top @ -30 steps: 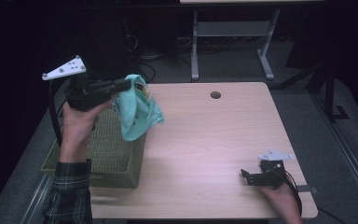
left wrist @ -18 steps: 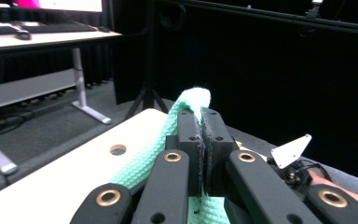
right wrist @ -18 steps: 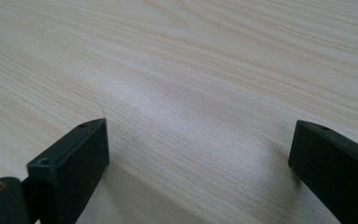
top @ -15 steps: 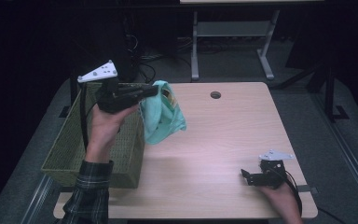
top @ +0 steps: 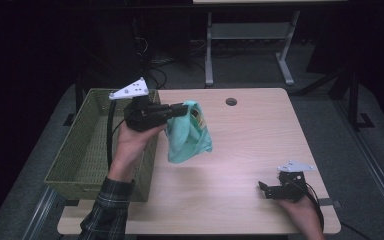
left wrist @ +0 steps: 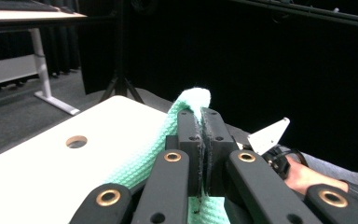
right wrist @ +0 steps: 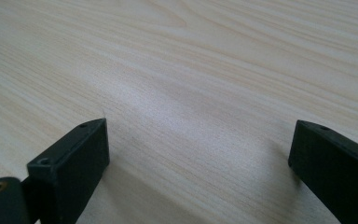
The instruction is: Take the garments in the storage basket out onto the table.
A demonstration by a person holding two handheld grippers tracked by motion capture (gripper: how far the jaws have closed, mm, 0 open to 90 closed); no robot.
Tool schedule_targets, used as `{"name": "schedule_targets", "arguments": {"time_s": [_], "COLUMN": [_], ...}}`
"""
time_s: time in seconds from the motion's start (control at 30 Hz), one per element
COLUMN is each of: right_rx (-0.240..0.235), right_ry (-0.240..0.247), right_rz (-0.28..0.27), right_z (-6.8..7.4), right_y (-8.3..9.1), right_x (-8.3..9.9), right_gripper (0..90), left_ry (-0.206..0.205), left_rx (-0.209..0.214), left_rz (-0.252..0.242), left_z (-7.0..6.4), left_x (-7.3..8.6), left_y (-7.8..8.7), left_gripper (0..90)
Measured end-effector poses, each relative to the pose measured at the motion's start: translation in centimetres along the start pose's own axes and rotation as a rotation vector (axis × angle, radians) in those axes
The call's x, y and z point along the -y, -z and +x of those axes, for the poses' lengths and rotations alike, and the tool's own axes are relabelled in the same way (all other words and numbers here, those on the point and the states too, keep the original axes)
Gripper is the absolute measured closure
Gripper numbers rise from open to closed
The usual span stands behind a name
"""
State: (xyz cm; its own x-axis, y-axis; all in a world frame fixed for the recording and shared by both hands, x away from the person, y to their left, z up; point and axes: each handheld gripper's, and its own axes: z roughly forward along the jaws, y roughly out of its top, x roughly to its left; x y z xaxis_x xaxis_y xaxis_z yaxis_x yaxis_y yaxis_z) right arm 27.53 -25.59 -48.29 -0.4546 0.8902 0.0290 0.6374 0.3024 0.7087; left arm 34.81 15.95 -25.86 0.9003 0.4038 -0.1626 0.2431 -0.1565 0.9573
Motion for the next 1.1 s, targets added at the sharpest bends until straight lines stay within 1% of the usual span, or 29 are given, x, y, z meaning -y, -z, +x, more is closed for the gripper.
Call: {"name": "schedule_targets", "arguments": {"time_s": [0.2, 0.23, 0.3, 0.43, 0.8, 0.93, 1.1], "right_rx": [0.0, -0.001, -0.001, -0.001, 0.0, -0.001, -0.001], "right_ry": [-0.001, -0.001, -0.002, -0.002, 0.0, -0.002, 0.0], "right_rz": [0.0, -0.001, 0.0, 0.0, 0.0, 0.0, 0.0], "right_z": [0.0, 0.0, 0.0, 0.0, 0.0, 0.0, 0.0], "right_y": [0.0, 0.0, 0.0, 0.0, 0.0, 0.0, 0.0], "right_x": [0.0, 0.0, 0.0, 0.0, 0.0, 0.0, 0.0], "right_gripper": [4.7, 4.7, 4.7, 4.7, 4.7, 4.7, 4.7], "left_ry": [-0.01, -0.01, -0.013, -0.018, -0.005, -0.015, -0.013], "left_rx": [0.03, 0.041, 0.046, 0.062, 0.106, 0.121, 0.136], "left_rz": [0.01, 0.012, 0.017, 0.03, 0.068, 0.083, 0.087], "left_z": [-0.9, -1.1, -1.2, -1.5, -1.9, -2.0, -2.3], "left_x": [0.1, 0.1, 0.1, 0.3, 1.5, 1.9, 2.2], "left_y": [-1.3, -1.7, -2.0, -3.1, -6.6, -7.8, -9.4], "left_gripper": [87.7, 87.7, 87.7, 87.7, 87.7, 87.7, 87.7]}}
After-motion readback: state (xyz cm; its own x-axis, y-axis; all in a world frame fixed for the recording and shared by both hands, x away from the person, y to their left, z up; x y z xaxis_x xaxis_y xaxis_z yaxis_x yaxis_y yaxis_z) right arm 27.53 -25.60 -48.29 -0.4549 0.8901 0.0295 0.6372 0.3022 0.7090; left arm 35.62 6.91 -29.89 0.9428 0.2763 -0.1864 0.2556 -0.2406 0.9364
